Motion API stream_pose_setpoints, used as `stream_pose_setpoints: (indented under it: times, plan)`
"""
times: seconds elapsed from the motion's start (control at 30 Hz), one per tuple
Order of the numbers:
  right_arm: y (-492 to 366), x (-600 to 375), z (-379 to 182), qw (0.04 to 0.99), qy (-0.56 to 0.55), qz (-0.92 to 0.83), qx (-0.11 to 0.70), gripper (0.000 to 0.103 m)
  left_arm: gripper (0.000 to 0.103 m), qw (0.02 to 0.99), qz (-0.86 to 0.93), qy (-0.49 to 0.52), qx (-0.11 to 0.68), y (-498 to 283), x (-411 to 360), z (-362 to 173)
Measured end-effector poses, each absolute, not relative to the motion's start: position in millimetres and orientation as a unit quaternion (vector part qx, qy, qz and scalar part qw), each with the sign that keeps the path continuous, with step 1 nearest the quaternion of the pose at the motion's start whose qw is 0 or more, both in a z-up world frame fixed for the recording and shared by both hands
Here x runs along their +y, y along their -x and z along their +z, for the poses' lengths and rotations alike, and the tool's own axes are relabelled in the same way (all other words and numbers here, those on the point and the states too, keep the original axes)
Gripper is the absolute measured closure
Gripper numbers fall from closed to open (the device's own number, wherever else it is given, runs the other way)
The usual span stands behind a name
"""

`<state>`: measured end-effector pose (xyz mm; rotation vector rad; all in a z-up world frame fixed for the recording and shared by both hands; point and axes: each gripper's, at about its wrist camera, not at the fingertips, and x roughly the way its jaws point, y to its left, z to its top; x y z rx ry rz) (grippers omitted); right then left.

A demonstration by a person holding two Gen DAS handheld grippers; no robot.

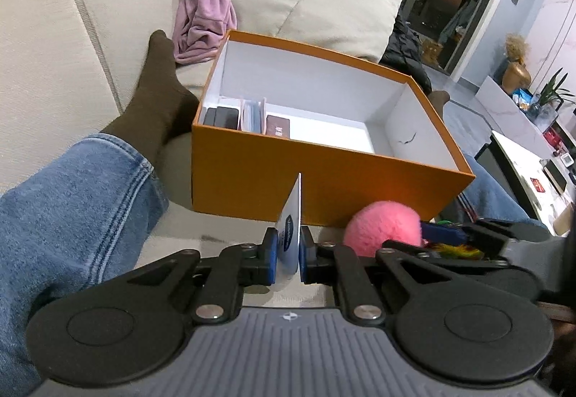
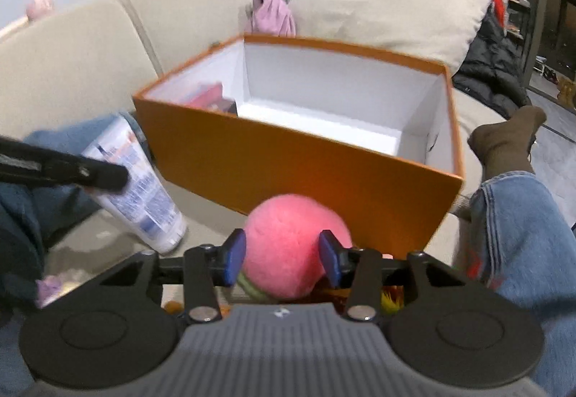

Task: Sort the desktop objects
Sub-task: 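Lift the lotion tube with left gripper while right grasps the pink pompom keychain, then carry lotion tube and pink pompom keychain over the orange box with both grippers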

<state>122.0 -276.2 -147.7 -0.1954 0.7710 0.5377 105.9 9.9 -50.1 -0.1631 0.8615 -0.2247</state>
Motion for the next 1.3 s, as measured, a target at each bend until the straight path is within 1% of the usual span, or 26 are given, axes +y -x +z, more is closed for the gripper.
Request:
stream_pose_setpoints:
  times: [0.07, 0.2, 0.47, 0.6, 0.77, 0.97, 1.13, 1.3]
  plan:
    - [-133, -270, -157, 0.881, 0.105, 0.248, 0.390, 0.056, 0.090, 0.900, -0.110, 0.079, 0.415, -107, 12, -50]
    - [-144, -264, -168, 0.877, 0.103, 0.251, 0.396, 0.053, 0.090, 0.899, -0.112, 0.081, 0.417, -110, 13, -52]
    - [-154, -252, -189, 0.871, 0.123, 0.252, 0.404, 0.057, 0.090, 0.895, -0.126, 0.090, 0.418, -118, 13, -55]
    - [-149, -255, -184, 0.875, 0.118, 0.257, 0.393, 0.059, 0.090, 0.897, -0.135, 0.090, 0.412, -114, 11, -48]
    - [-136, -266, -156, 0.881, 0.083, 0.287, 0.367, 0.060, 0.090, 0.900, -0.158, 0.098, 0.394, -108, 9, -28]
    - [-124, -290, -98, 0.887, 0.014, 0.334, 0.318, 0.060, 0.091, 0.911, -0.187, 0.092, 0.355, -110, 2, 12]
    - [-150, -307, -49, 0.892, -0.044, 0.346, 0.288, 0.060, 0.091, 0.920, -0.202, 0.090, 0.324, -132, -10, 39]
    - [-187, -313, -39, 0.904, -0.068, 0.318, 0.279, 0.060, 0.091, 0.922, -0.201, 0.087, 0.319, -165, -27, 37]
